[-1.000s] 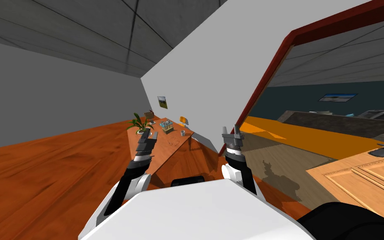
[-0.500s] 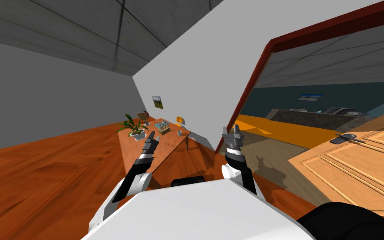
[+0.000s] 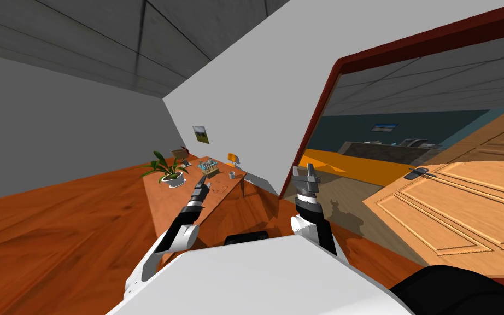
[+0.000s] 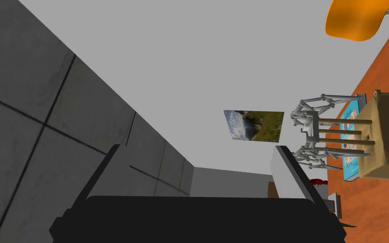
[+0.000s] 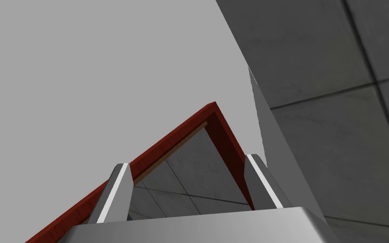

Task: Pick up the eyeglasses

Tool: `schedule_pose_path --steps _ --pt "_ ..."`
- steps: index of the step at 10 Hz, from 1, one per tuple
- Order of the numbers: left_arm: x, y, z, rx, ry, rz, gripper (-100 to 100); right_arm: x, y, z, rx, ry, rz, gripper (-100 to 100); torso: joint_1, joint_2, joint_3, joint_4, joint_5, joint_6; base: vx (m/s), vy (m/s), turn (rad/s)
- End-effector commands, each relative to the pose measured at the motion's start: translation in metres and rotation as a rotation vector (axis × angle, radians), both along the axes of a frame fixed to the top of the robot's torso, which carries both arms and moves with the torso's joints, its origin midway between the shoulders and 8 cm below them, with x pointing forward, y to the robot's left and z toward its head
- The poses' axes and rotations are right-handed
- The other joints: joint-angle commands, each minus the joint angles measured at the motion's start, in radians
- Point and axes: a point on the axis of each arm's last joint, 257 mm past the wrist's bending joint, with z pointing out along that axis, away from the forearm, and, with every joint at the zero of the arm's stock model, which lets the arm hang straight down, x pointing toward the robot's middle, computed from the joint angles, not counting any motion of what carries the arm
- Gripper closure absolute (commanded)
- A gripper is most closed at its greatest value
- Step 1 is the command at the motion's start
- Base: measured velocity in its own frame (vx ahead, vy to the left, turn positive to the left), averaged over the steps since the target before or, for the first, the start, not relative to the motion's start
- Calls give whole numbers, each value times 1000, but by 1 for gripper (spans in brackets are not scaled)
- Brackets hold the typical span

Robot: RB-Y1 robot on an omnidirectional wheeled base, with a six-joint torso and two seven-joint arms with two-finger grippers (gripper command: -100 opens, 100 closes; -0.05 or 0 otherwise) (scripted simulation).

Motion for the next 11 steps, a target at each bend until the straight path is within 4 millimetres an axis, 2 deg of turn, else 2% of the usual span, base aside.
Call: schedule_pose_path --steps 1,2,3,5,6,7,8,11 --pt "6 9 -24 -10 62 8 -100 0 0 0 0 0 0 0 0 0 0 0 0 0 -9 -1 -108" --pt "12 15 -42 -18 110 15 -100 0 0 0 0 0 0 0 0 0 0 0 0 0 -10 -1 -172" --pt "12 15 -45 -19 120 16 -100 0 0 0 0 0 0 0 1 0 0 0 0 0 -6 3 -56" --pt "21 27 -83 -37 222 28 -100 0 0 0 0 0 0 0 1 -1 0 0 0 0 -1 10 -161" --pt "25 32 -99 -45 271 32 -100 0 0 0 0 0 0 0 2 -1 -1 0 0 1 1 30 -189" --pt "24 33 -106 -46 290 35 -100 0 0 0 0 0 0 0 2 -1 -1 0 0 0 3 25 -30" --pt "27 39 -126 -55 347 41 -100 0 0 0 0 0 0 0 2 -1 -1 0 0 0 7 25 -105" --pt "32 48 -157 -74 447 50 -100 0 0 0 0 0 0 0 3 -1 -1 0 1 0 7 36 -114"
